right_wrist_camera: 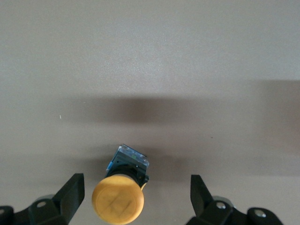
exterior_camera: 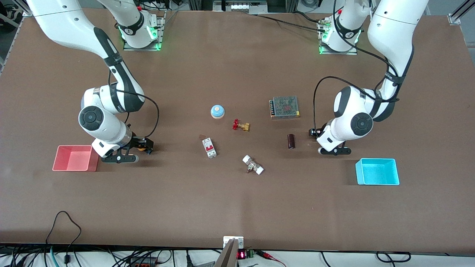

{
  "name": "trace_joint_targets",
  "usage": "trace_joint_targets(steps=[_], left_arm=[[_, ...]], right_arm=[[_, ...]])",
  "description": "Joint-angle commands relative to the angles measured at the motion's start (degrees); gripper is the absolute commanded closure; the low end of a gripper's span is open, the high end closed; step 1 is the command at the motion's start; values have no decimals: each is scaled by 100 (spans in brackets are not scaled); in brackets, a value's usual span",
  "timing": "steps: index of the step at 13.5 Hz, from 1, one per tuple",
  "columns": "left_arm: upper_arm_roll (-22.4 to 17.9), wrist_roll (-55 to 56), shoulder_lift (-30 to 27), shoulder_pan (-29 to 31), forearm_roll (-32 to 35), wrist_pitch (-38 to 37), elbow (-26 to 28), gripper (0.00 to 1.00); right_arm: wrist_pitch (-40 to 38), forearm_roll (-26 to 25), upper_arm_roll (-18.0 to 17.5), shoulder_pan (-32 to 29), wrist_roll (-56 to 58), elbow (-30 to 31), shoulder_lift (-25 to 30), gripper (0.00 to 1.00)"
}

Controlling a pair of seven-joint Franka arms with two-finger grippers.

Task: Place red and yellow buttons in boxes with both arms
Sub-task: 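Carry the red button with the left gripper over the cyan box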

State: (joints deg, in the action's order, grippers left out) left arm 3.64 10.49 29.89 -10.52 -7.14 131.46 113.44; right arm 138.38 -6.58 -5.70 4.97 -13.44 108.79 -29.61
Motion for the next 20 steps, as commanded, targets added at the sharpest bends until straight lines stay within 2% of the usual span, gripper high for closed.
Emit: trace_joint_targets(steps=[1,4,6,10,11,12,17,20], left_arm=[[-39,-109,-27,-20,54,82,37,60],[-47,-109,-71,-20,55,73,37,72],[-91,-109,-289,-3,55,29,37,72],[-538,-661,-1141,137,55,-146,11,75],[-540,-819,-1291,338,63,-208,-24,75],[-540,-1003,-1388,488,63,-217,-33,75],[-540,-1198,-1109,823,55,-191,-550,76],[-540,-1539,-521,1174,212,-199,-1261,77]], right_arm=[[84,-106,-18,4,-115,55,-18,4],[49,-106,-36,22,-115,55,-27,4],[49,-106,-45,22,-115,55,-27,5],[49,-106,-54,22,-115,46,-27,27],[40,-106,-62,22,-115,46,-27,31],[49,-106,-62,22,-115,46,-27,31],[49,-106,-62,4,-115,46,-44,33],[49,-106,-62,13,-98,46,-44,47]])
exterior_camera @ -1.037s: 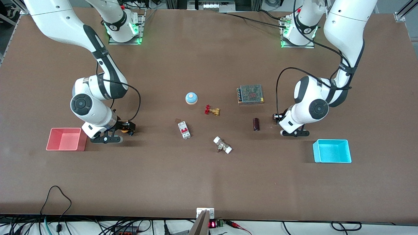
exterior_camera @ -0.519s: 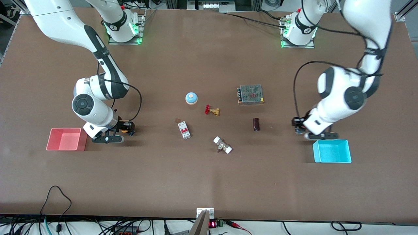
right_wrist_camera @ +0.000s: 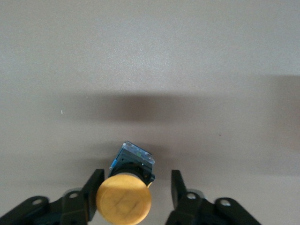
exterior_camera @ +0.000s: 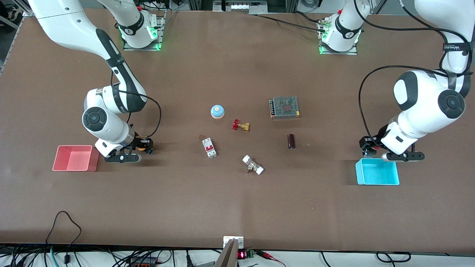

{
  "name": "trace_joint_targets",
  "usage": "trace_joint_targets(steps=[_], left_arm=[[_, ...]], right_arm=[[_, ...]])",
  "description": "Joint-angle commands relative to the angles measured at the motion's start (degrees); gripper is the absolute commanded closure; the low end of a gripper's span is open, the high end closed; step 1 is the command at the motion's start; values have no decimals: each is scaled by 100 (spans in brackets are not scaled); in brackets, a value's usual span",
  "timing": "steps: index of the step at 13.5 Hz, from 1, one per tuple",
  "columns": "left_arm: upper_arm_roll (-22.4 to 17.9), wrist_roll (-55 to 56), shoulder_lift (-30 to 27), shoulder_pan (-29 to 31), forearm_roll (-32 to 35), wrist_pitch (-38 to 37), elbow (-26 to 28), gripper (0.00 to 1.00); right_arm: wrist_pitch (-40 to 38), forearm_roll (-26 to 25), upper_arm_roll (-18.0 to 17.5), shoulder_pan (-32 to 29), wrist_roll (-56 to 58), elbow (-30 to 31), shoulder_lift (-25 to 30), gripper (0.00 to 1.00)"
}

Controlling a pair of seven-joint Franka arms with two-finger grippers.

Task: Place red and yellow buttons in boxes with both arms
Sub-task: 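Carry the red button with the left gripper over the cyan box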

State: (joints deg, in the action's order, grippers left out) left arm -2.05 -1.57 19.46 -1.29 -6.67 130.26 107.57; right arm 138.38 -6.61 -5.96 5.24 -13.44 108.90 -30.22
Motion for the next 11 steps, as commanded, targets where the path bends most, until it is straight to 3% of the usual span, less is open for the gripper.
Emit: trace_joint_targets(steps=[1,11], left_arm=[[30,-387,619,339,262,-89,-755,77],[30,-772,1524,542,360,287,-1299,79]], right_arm=[[49,-104,-37,-14,-89,35,16,50],[40,-95,-37,-32,17,-53,51,58]])
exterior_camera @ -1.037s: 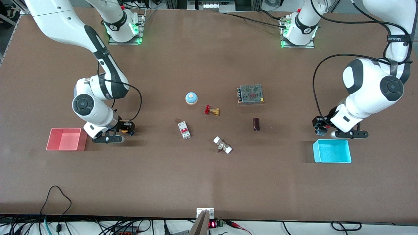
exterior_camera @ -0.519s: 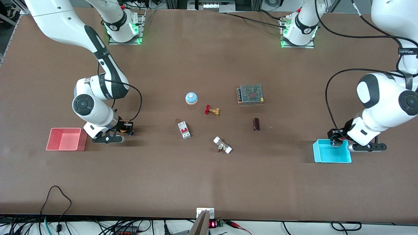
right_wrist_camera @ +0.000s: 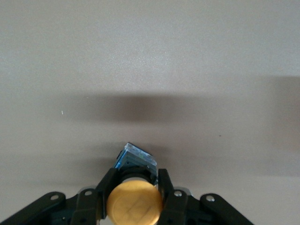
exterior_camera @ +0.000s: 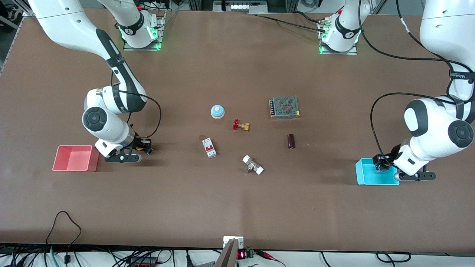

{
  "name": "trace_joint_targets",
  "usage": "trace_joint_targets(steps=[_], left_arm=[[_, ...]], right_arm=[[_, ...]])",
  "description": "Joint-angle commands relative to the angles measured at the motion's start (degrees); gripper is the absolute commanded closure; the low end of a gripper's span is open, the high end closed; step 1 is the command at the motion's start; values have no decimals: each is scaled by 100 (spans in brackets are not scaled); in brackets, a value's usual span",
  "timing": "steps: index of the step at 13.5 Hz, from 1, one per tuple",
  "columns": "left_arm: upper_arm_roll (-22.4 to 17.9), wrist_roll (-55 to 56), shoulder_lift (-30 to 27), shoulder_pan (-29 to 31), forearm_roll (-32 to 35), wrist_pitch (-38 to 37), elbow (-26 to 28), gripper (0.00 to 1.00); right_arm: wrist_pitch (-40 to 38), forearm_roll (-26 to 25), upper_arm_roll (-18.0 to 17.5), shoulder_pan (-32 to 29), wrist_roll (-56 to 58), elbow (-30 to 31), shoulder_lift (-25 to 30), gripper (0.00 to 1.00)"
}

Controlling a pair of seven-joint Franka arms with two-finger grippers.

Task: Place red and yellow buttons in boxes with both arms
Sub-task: 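Carry the red button with the left gripper over the cyan box, then lower the red button into the cyan box while the right gripper carries yellow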

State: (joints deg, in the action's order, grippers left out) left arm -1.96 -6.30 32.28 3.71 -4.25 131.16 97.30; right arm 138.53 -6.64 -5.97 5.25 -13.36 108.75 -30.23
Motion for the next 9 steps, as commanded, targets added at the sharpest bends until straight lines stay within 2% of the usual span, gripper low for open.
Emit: trace_joint_targets(steps=[1,5,9], left_arm=[[12,-433,313,50,108,391,-290,79],[20,-416,410,59,73,419,-282,80],[20,-355,665,59,56,410,-238,80]], right_arm=[[-10,-91,-36,-33,17,-81,96,58],[-965,-91,-18,-120,525,-581,403,59],[-1599,-56,26,-576,1545,-626,1018,59]])
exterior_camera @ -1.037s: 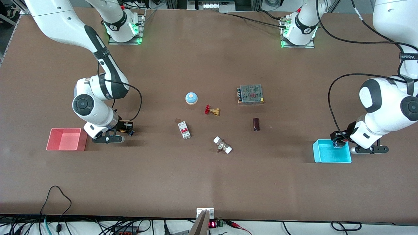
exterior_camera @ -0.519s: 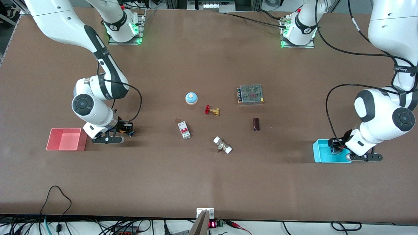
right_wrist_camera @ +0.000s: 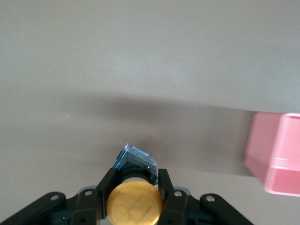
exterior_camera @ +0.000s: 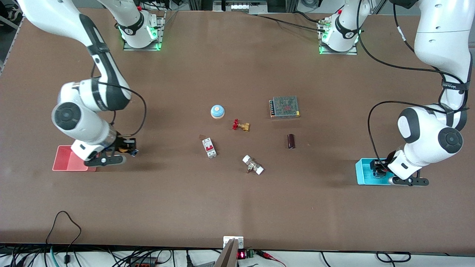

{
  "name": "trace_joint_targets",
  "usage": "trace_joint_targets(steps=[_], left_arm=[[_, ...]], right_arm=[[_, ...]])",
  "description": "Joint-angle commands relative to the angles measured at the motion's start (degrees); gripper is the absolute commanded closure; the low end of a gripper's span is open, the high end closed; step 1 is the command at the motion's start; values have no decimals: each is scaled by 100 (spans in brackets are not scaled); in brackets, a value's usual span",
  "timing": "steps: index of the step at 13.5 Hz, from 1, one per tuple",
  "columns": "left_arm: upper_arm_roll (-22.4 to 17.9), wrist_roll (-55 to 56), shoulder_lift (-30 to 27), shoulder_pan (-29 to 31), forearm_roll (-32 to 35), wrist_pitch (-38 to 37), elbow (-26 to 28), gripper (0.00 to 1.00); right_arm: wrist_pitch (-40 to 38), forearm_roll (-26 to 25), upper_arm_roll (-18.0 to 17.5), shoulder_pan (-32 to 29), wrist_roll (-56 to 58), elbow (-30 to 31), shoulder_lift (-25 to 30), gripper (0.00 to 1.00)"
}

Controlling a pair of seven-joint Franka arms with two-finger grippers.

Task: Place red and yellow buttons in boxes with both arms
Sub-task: 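Lower the red button into the cyan box while the right gripper carries yellow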

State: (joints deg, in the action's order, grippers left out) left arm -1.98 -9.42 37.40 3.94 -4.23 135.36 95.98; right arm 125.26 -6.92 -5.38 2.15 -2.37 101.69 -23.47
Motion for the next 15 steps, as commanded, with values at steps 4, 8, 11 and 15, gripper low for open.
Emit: trace_joint_targets(steps=[4,8,11,15], left_arm=[[23,19,162,37,54,-10,-97,79],[23,1,171,54,63,16,-80,29],[23,10,171,54,63,77,-62,18],[23,-25,31,54,80,69,34,0]], right_arm=[[-441,-63,353,-548,1885,44,554,59],[-379,-291,669,-734,2476,-104,327,58],[32,-301,749,-927,2995,-272,19,58],[998,-301,758,-1225,3374,-290,-438,58]])
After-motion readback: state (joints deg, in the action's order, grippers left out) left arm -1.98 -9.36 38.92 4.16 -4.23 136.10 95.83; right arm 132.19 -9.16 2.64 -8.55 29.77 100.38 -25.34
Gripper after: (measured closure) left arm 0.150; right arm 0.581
